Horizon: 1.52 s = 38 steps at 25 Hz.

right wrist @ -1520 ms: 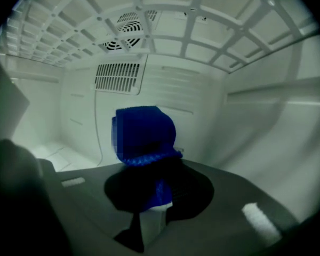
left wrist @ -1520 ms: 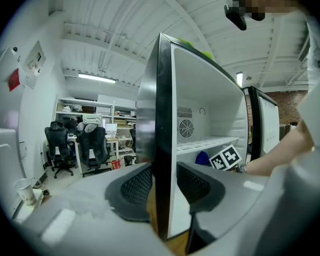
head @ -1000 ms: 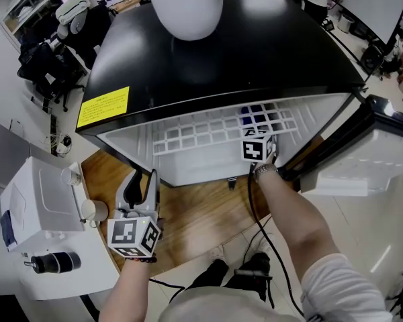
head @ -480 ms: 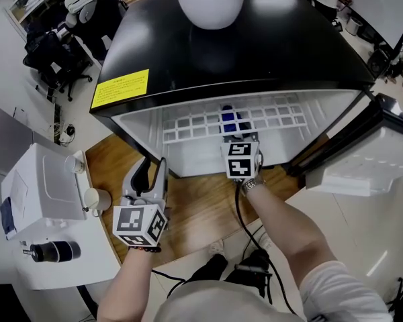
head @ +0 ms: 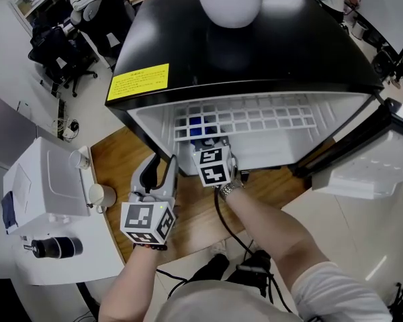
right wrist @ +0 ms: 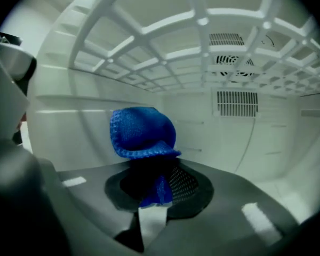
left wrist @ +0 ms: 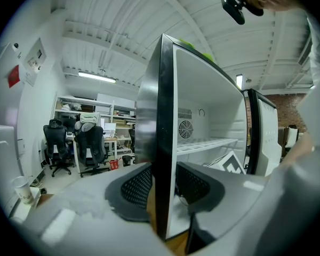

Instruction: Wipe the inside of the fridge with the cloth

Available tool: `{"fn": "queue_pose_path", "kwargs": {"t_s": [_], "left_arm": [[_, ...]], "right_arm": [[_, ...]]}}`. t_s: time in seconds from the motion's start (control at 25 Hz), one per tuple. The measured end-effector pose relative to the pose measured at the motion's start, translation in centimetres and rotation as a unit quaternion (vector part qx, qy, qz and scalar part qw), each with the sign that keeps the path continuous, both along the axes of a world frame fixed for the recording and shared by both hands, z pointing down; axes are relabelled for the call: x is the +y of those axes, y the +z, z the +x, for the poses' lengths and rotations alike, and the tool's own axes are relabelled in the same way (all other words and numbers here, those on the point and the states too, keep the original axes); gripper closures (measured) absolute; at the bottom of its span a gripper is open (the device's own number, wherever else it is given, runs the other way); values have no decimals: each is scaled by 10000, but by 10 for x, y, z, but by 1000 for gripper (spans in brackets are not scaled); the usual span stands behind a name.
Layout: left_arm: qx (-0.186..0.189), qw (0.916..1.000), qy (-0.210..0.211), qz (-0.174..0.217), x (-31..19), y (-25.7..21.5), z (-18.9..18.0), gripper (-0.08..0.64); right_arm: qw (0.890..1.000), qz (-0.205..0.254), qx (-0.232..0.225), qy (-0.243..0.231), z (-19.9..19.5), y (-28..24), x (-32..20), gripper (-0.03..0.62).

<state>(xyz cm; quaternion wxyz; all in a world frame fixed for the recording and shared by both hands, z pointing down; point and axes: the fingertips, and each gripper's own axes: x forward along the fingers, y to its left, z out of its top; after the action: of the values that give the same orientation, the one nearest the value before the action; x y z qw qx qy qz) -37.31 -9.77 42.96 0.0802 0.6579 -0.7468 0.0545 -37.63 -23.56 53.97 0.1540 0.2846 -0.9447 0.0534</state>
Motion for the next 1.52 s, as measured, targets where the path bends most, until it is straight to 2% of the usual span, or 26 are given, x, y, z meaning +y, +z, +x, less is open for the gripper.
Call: {"fn": "queue_pose_path", "kwargs": {"t_s": [0.16, 0.36, 0.76, 1.52], "left_arm": [[-14, 10000, 41, -4, 0, 0, 0, 419], [-25, 10000, 73, 1, 1, 0, 0, 420], [-30, 10000, 59, 23, 1, 0, 0, 420], [2, 10000, -24, 32, 1, 0, -1, 420]], "right_arm": [[9997, -95, 218, -113, -14, 18, 8, 520], [9983, -105, 565, 0, -10, 40, 1, 520], [9955, -35, 855, 413, 30, 53, -31, 520], [9875, 52, 1038, 1183, 117, 53, -90, 520]]}}
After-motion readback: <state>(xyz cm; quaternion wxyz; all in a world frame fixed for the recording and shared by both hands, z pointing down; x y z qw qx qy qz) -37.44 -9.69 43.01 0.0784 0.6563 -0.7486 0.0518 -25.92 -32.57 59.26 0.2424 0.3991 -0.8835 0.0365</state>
